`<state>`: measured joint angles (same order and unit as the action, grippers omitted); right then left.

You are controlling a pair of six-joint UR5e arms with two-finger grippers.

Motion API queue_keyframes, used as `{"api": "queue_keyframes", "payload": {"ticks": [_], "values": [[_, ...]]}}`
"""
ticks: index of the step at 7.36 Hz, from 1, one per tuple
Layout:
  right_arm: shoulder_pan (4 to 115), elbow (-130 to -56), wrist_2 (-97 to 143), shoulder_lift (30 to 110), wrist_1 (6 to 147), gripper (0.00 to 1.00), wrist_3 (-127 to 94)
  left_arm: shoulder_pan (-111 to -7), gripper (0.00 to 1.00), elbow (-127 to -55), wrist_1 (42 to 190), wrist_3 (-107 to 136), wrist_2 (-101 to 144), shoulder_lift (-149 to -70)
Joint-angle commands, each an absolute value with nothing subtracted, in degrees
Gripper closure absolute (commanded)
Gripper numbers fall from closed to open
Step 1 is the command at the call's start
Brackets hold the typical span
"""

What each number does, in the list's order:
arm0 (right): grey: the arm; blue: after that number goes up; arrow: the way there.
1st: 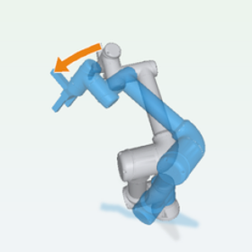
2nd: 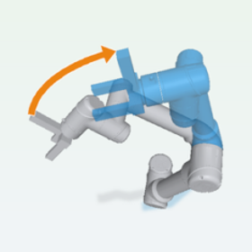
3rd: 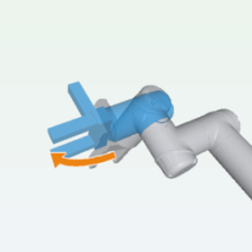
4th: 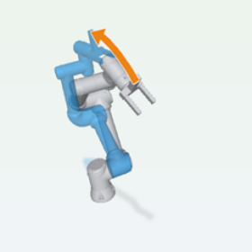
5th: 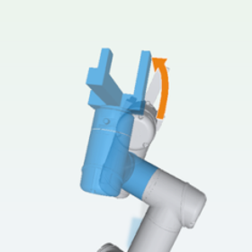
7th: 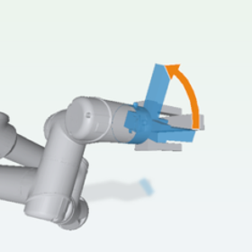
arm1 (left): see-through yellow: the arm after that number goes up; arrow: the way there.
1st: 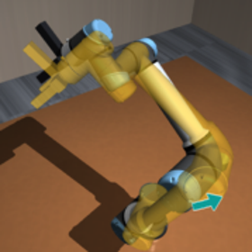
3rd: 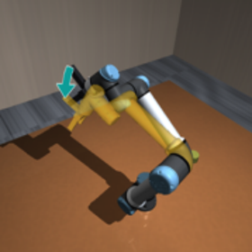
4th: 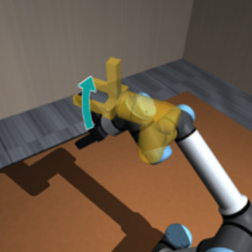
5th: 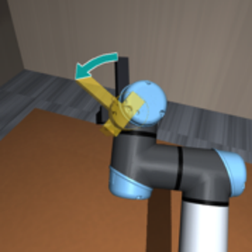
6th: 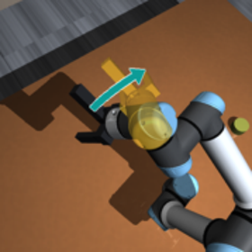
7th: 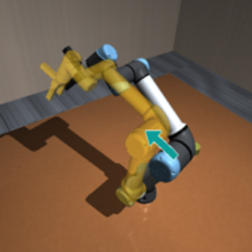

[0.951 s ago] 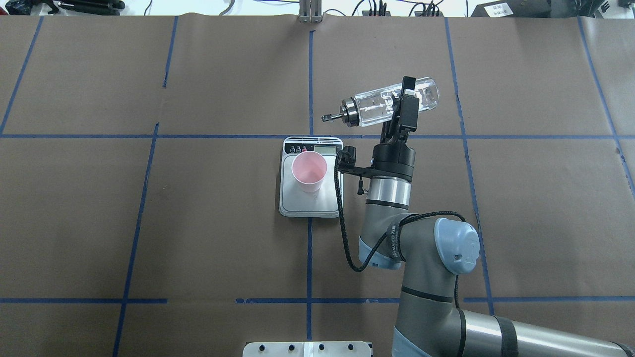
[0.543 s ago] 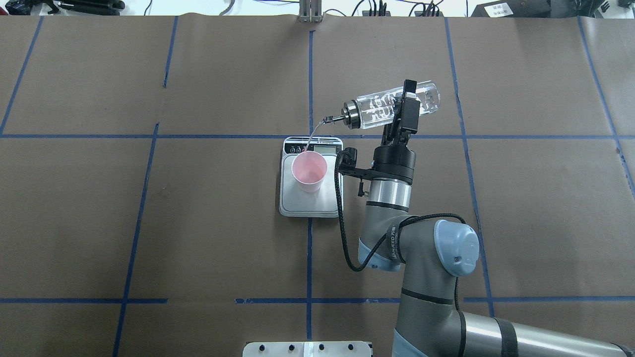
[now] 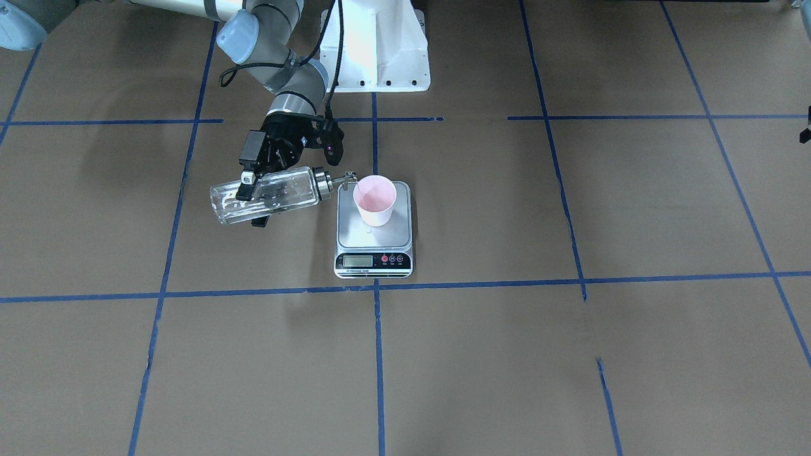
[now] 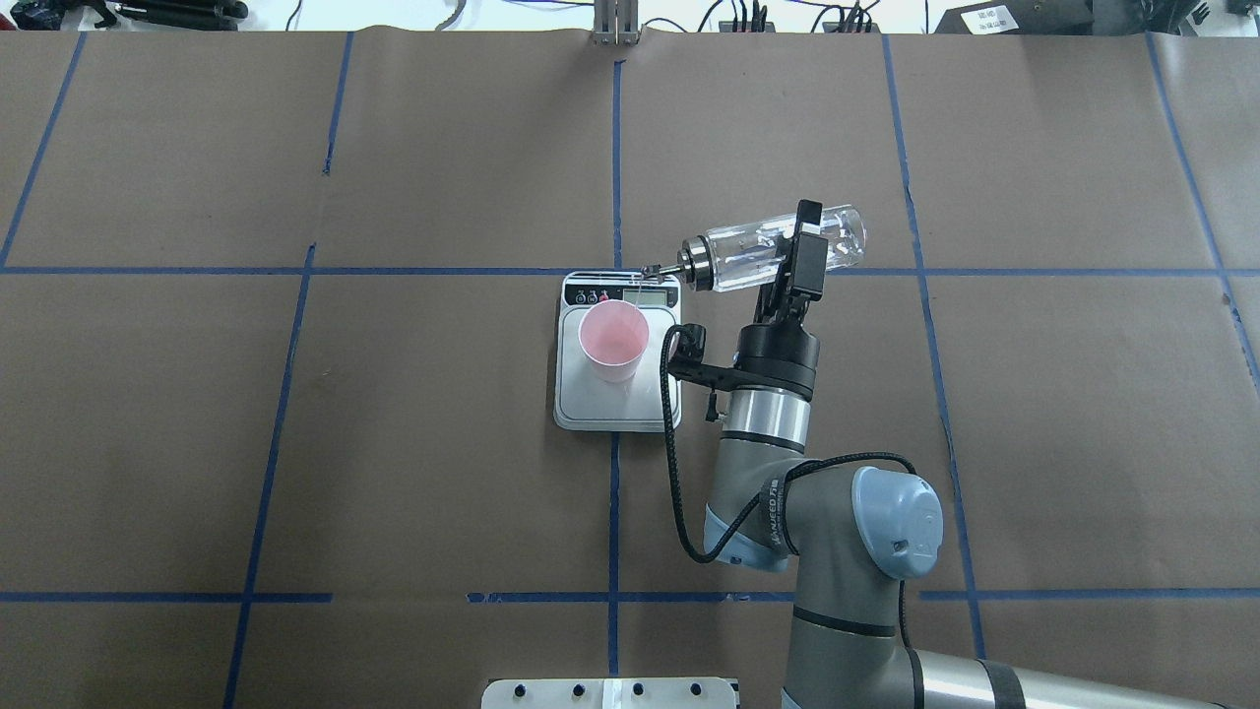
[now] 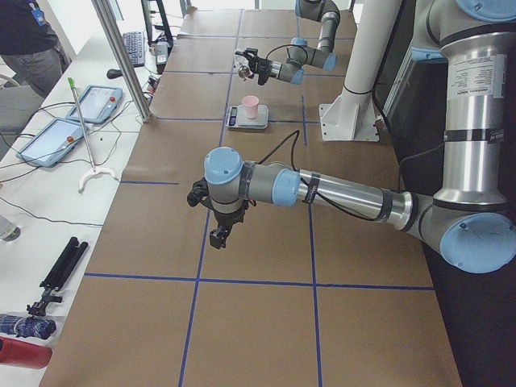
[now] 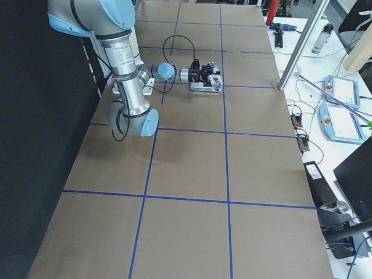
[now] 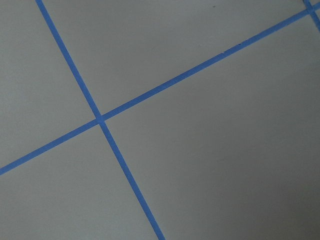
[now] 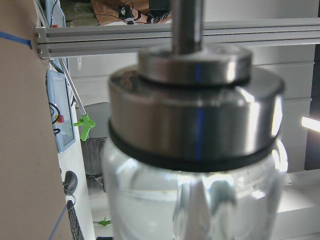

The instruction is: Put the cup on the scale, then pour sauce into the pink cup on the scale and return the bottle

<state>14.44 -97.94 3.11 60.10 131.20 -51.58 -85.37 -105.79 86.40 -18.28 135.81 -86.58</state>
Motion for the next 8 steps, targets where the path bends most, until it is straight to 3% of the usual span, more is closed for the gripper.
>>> {"api": "queue_keyframes", "payload": {"ticks": [1, 8], "values": [[13.6, -98.1, 3.3, 60.2, 131.1, 1.0, -51.6, -85.4, 0.0, -105.6, 86.4, -18.3, 135.8, -86.6], [13.3, -98.0, 3.1, 60.6, 132.4, 1.0, -51.4, -85.4, 0.0, -104.4, 86.4, -18.4, 135.9, -86.6]]}}
